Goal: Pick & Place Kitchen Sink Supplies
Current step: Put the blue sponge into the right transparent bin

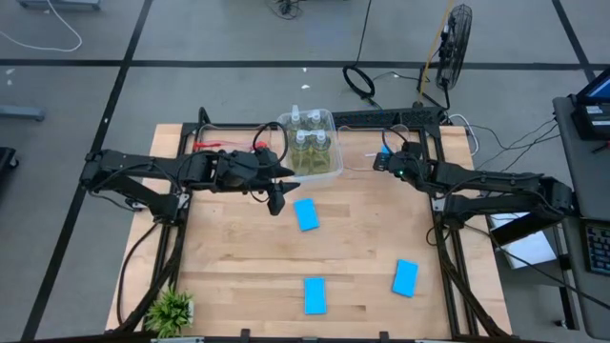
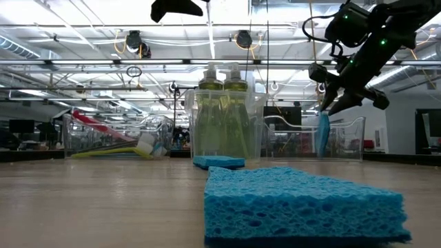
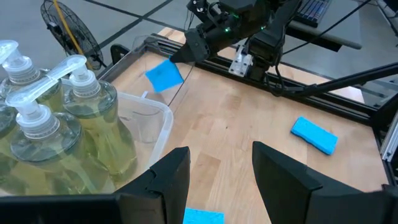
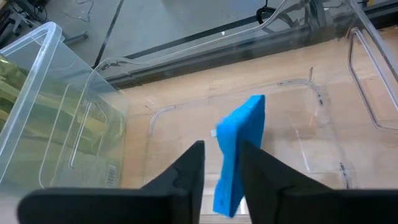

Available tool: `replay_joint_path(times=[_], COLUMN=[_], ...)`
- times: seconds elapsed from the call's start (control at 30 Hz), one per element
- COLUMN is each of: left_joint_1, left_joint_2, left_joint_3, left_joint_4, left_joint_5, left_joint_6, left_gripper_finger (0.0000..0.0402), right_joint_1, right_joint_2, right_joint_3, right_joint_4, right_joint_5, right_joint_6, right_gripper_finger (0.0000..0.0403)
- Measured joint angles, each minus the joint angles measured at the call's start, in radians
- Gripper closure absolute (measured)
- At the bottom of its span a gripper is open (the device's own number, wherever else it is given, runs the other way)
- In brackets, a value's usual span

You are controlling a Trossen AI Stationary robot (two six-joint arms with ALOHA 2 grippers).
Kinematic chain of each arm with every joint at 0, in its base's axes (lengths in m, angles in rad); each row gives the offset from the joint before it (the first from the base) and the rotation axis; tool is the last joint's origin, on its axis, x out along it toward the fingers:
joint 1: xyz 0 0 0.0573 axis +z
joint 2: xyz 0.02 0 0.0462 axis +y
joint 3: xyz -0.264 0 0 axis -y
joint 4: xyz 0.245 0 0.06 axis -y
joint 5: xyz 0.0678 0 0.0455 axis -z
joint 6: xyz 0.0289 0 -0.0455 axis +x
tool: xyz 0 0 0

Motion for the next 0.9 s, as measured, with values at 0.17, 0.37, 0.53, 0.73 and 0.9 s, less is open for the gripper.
replay_joint_path(times=[0.17, 0.37, 0.53, 0.73, 0.9], left_joint_1=[0.0, 0.0, 0.0, -0.018, -0.048], left_joint_2=[0.0, 0.0, 0.0, 0.0, 0.0], left_joint_3=[0.0, 0.0, 0.0, 0.0, 0.0], left_joint_4=[0.0, -0.017, -0.071, -0.12, -0.131], left_joint_5=[0.0, 0.0, 0.073, 0.17, 0.178], left_joint_6=[0.001, -0.002, -0.009, -0.043, -0.071], left_gripper_finger=[0.0227, 0.0227, 0.0227, 0.0227, 0.0227], right_joint_1=[0.0, 0.0, 0.002, 0.002, 0.003], right_joint_2=[0.0, -0.013, -0.067, -0.16, -0.218], right_joint_3=[0.0, 0.0, 0.0, 0.0, 0.0], right_joint_4=[0.0, 0.004, 0.073, 0.198, 0.242], right_joint_5=[0.001, 0.001, -0.016, -0.32, -0.705], right_joint_6=[-0.002, -0.03, -0.14, -0.358, -0.395], right_gripper_finger=[0.0296, 0.0293, 0.03, 0.0301, 0.031])
